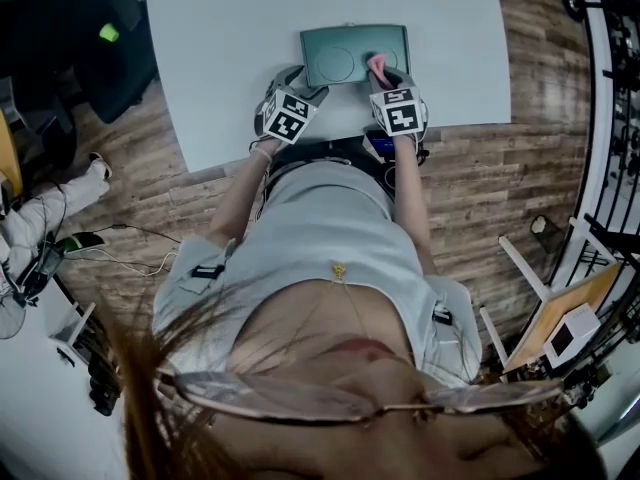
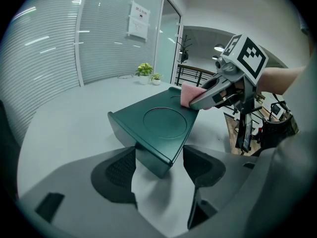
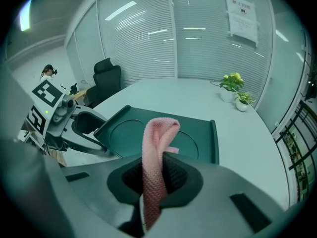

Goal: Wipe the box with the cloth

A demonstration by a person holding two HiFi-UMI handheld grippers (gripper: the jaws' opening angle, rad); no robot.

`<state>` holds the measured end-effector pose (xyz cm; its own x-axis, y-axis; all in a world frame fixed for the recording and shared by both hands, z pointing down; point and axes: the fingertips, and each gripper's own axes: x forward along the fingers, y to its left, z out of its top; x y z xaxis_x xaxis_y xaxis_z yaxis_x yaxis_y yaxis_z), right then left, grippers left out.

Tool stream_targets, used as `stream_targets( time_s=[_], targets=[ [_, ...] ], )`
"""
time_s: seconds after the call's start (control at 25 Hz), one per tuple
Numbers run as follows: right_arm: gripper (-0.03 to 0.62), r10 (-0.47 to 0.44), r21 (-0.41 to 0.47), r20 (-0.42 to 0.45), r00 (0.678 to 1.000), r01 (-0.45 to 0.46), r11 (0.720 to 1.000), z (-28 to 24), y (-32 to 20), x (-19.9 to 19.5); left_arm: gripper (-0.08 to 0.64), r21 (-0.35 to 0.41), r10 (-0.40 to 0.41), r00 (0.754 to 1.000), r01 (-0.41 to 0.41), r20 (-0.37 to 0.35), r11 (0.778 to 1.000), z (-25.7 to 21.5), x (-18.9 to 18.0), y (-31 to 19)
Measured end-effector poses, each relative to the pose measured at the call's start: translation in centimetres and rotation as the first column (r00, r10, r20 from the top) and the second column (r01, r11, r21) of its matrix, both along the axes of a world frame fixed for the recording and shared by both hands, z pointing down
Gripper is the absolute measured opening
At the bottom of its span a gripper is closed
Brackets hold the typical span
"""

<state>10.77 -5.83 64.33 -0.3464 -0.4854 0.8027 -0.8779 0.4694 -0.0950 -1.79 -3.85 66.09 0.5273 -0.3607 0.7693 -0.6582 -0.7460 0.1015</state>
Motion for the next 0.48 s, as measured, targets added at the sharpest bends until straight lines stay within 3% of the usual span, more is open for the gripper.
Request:
stream_targets(
  time_s=[0.32, 0.48],
  targets=[
    [0.041, 0.005, 0.013, -0.010, 1.000, -0.005, 1.000, 0.1, 0.1, -0.6, 0.307, 0.002, -0.001, 1.000, 0.001, -0.003, 1.000, 0.1, -0.1, 0.0],
    [0.041, 0.005, 0.016, 0.065, 0.998, -0.006, 1.000, -0.2, 0.3, -2.1, 0.307, -0.001, -0.001, 1.000, 0.001, -0.003, 1.000, 0.2, -0.2, -0.1]
  ],
)
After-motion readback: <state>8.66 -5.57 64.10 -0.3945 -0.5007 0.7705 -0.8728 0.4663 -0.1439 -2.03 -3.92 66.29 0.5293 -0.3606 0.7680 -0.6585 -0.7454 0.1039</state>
